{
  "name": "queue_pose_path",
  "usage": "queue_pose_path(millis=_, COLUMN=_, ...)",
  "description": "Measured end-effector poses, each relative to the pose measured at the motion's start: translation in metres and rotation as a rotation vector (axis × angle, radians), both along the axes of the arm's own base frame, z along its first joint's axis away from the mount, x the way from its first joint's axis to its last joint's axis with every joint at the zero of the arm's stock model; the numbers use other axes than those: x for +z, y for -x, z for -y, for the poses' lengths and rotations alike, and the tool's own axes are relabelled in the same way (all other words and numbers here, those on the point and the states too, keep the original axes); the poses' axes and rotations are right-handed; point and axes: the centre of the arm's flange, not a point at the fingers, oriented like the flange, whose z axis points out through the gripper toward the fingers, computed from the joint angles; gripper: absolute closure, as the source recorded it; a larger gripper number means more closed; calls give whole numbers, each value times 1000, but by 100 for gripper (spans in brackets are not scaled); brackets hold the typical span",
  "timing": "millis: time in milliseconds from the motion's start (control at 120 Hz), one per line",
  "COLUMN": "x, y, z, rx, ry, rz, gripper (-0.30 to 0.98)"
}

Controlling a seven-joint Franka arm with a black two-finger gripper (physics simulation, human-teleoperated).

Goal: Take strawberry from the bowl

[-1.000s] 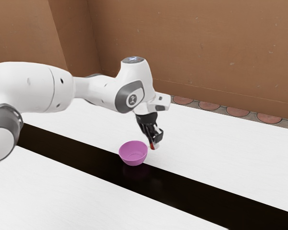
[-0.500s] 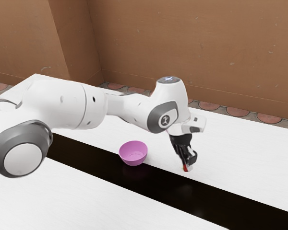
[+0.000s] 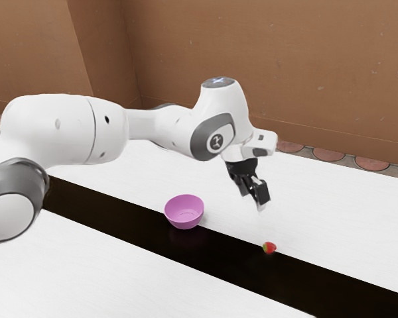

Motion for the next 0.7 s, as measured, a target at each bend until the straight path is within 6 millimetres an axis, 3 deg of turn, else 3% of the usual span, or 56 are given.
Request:
queue_pose_path(millis=225, x=103, y=4, z=-68, rx=80, ry=-3, rz=100, gripper=5)
queue_pose_path(millis=375, x=150, y=4, z=-125, rx=146, ry=-52, rz=109, gripper=3)
queue_pose_path(millis=467, x=168, y=4, z=-156, rx=199, ry=-80, rz=91, gripper=2)
queue_pose_path(millis=608, x=220, y=5, z=-168, rx=242, ry=-143, rz=129, gripper=1)
queue_pose_path(millis=700, x=229, y=9, z=-168, rx=271, ry=-167, rz=110, gripper=1)
